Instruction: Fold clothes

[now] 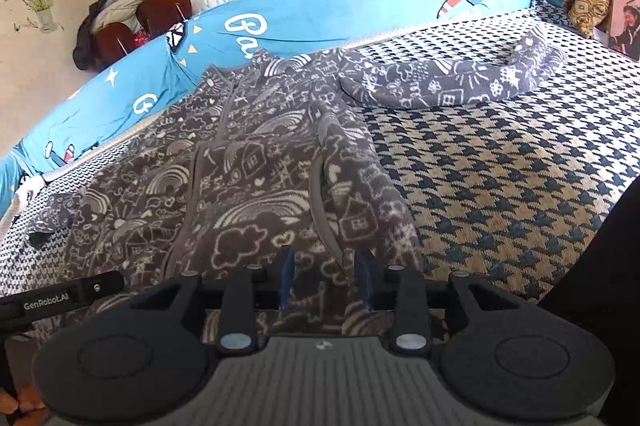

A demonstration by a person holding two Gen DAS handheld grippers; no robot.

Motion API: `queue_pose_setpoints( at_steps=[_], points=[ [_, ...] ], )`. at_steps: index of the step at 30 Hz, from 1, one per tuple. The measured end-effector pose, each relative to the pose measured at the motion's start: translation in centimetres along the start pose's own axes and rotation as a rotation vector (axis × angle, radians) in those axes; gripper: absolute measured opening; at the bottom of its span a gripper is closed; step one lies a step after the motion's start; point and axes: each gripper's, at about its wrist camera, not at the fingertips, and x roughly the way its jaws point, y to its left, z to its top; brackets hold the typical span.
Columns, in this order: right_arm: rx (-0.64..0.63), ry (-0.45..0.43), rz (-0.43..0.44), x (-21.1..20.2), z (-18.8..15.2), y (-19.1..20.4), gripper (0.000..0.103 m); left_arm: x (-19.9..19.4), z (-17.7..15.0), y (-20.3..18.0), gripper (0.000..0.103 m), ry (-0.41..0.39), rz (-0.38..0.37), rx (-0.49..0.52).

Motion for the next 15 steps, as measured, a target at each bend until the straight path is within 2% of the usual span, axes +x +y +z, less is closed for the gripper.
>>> queue_pose_setpoints(
  at_steps=[2,9,15],
  points=[
    [-0.011,-0.004,0.037,0.0,0.4,0.2,0.034,-0.2,0.3,0.1,0.097,-0.003,-0.003,-0.012],
    [-0.087,0.001,0.118,1.5,2.1,1.6,0.034,0.9,1.9,0.4,0.098,0.01,-0.016,-0.049],
    [-0.072,0.023,0.152,3.9,4.1,1.4,0.038,2.4,3.2,0.5,0.099,0.017,-0.008,-0.04]
  ],
)
